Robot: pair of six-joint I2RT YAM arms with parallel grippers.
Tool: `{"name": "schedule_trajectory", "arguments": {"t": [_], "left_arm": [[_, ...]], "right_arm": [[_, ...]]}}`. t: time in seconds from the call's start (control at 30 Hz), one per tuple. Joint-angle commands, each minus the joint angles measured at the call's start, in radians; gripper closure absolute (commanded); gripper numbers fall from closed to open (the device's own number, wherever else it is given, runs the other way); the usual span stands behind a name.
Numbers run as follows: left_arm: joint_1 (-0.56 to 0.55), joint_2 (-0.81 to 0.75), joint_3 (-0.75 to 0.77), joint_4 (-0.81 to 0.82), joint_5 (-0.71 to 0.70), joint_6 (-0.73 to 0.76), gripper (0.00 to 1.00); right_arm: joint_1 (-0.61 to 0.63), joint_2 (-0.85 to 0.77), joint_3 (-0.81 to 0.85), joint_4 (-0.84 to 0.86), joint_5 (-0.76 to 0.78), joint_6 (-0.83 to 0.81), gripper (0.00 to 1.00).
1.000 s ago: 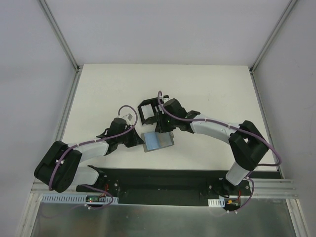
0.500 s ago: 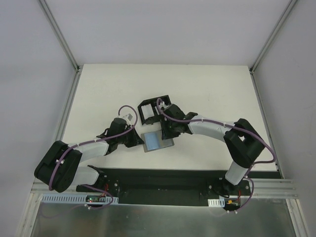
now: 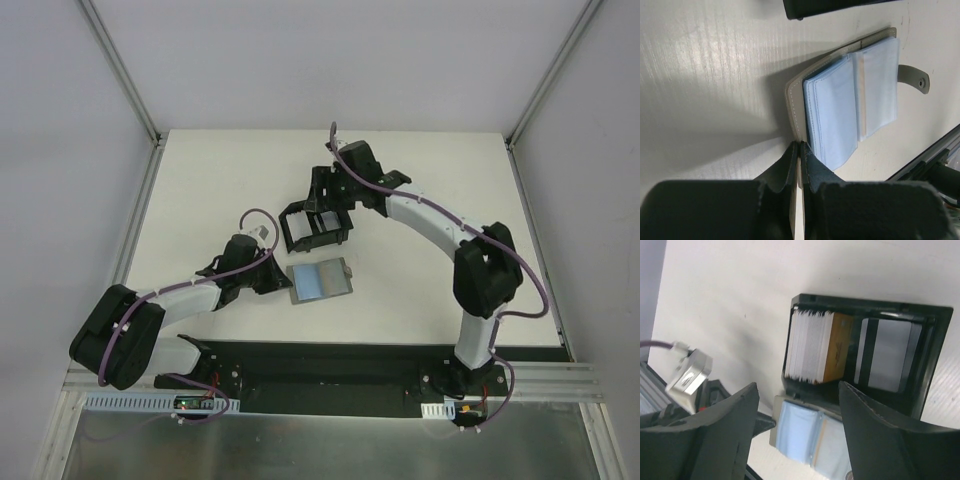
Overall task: Put the credit cards into the card holder
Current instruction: Pick up the credit card from the storage box.
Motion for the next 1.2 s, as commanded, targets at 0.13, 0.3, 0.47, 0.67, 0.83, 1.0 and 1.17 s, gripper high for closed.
{"name": "schedule_trajectory", "arguments": {"t": [0.13,0.3,0.47,0.67,0.83,1.0,1.17], "left_arm": [[0.022,0.006,0.046,-0.033,-0.024,0.042,1.00],[0.030,0.015,0.039,-0.032,-0.015,0.056,1.00],[0.039,0.015,0.046,-0.038,-0.010,0.071,1.00],[0.047,0.012,0.047,-0.049,-0.004,0.081,1.00],[0.053,0.018,0.049,-0.050,-0.003,0.082,1.00],[0.056,0.030,0.058,-0.050,0.006,0.084,1.00],[0.057,0.037,0.064,-0.050,0.014,0.087,1.00]], "right_arm": [[-0.028,0.194,0.165,-0.039,-0.141,0.003,0.26],[-0.030,0.262,0.188,-0.013,-0.182,0.026,0.24],[-0.033,0.308,0.196,0.017,-0.213,0.054,0.24],[-0.036,0.354,0.216,0.028,-0.242,0.077,0.23],[-0.036,0.368,0.217,0.037,-0.273,0.084,0.22],[-0.042,0.357,0.213,0.047,-0.297,0.084,0.33],[-0.048,0.336,0.206,0.059,-0.302,0.084,0.44]]}}
